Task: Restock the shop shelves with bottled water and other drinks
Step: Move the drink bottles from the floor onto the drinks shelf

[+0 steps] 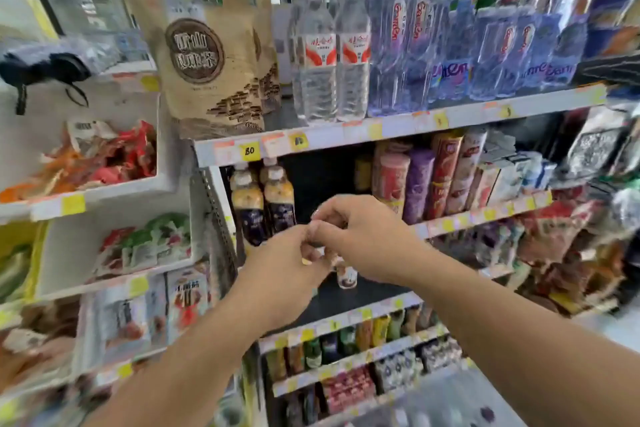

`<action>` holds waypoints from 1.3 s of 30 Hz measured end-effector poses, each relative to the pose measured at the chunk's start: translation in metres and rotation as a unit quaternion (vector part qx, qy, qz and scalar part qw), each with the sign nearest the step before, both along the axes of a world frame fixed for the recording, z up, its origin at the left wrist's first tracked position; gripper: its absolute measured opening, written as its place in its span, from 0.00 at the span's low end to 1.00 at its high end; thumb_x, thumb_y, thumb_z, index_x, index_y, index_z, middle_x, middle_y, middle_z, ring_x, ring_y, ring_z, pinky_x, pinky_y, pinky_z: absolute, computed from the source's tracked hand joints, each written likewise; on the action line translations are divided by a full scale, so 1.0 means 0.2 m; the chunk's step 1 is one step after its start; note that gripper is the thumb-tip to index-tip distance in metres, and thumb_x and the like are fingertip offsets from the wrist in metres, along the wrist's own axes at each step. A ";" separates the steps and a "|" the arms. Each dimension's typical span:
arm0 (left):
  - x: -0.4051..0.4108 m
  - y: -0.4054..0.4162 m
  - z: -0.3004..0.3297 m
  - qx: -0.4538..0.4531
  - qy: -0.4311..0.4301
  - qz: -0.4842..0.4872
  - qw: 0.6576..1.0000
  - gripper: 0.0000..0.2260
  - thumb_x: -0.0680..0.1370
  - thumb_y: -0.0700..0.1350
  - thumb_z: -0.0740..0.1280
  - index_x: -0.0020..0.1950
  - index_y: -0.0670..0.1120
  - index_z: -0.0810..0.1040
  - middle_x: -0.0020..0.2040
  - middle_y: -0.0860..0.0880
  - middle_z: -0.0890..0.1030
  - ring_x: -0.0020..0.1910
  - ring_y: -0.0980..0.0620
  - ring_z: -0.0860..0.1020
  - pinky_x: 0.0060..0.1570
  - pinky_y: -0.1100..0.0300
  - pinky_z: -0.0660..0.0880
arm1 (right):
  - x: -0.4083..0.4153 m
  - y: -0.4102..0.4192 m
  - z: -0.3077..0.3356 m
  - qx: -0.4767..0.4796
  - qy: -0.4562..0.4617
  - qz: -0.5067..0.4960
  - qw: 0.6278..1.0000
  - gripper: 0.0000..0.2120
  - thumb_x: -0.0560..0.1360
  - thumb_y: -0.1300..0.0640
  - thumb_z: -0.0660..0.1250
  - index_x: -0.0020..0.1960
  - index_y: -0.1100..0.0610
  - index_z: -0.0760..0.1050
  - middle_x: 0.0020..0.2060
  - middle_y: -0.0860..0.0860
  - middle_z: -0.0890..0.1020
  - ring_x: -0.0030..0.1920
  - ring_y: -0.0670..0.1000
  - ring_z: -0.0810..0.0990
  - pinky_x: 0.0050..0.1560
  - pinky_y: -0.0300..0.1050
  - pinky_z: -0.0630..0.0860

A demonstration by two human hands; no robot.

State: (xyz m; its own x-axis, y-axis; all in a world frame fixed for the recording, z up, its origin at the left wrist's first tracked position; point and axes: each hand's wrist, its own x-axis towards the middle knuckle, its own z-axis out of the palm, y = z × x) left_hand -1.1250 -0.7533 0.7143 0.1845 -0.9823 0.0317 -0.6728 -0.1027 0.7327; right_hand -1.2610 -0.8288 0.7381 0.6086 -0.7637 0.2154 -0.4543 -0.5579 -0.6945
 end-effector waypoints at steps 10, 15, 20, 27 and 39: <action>-0.17 0.16 -0.71 0.171 0.027 0.056 0.983 0.12 0.79 0.54 0.67 0.60 0.53 0.77 0.45 0.55 0.82 0.39 0.57 0.79 0.39 0.60 0.75 | -0.18 0.06 -0.80 0.169 0.081 0.027 0.982 0.06 0.79 0.48 0.66 0.48 0.49 0.80 0.40 0.43 0.82 0.42 0.44 0.81 0.41 0.43 0.75; -0.21 0.14 -1.21 0.251 0.089 0.080 0.961 0.06 0.78 0.51 0.68 0.54 0.52 0.78 0.45 0.56 0.82 0.44 0.53 0.81 0.48 0.56 0.77 | -0.33 0.03 -1.32 0.235 0.131 -0.024 0.963 0.07 0.78 0.52 0.66 0.43 0.51 0.80 0.35 0.48 0.83 0.37 0.48 0.81 0.40 0.47 0.77; -0.13 0.09 -1.79 0.295 0.071 0.108 0.947 0.08 0.76 0.57 0.68 0.49 0.54 0.77 0.49 0.55 0.82 0.41 0.54 0.79 0.41 0.60 0.73 | -0.35 -0.05 -1.89 0.274 0.150 -0.054 0.948 0.08 0.77 0.54 0.65 0.41 0.54 0.80 0.36 0.52 0.84 0.39 0.55 0.83 0.43 0.54 0.80; 0.04 0.04 -2.75 0.336 0.012 0.134 0.932 0.17 0.77 0.53 0.65 0.33 0.44 0.73 0.33 0.44 0.75 0.47 0.39 0.80 0.33 0.56 0.65 | -0.15 -0.11 -2.77 0.316 0.127 -0.059 0.938 0.10 0.75 0.58 0.63 0.41 0.64 0.78 0.35 0.64 0.80 0.31 0.55 0.76 0.31 0.50 0.74; 0.27 -0.01 -4.43 0.425 -0.041 0.179 0.886 0.27 0.73 0.55 0.69 0.70 0.48 0.68 0.65 0.45 0.77 0.62 0.42 0.76 0.55 0.54 0.73 | 0.04 -0.17 -3.99 0.357 0.072 -0.045 0.930 0.10 0.77 0.57 0.63 0.40 0.49 0.80 0.36 0.47 0.85 0.40 0.51 0.85 0.43 0.52 0.82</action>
State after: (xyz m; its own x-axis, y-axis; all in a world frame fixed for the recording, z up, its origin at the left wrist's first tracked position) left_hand -1.0704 -0.7563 -0.1719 0.5209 -0.5361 -0.6643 -0.5333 -0.8120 0.2371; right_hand -1.2535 -0.8631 -0.0597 0.5181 -0.7298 -0.4460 -0.5947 0.0675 -0.8011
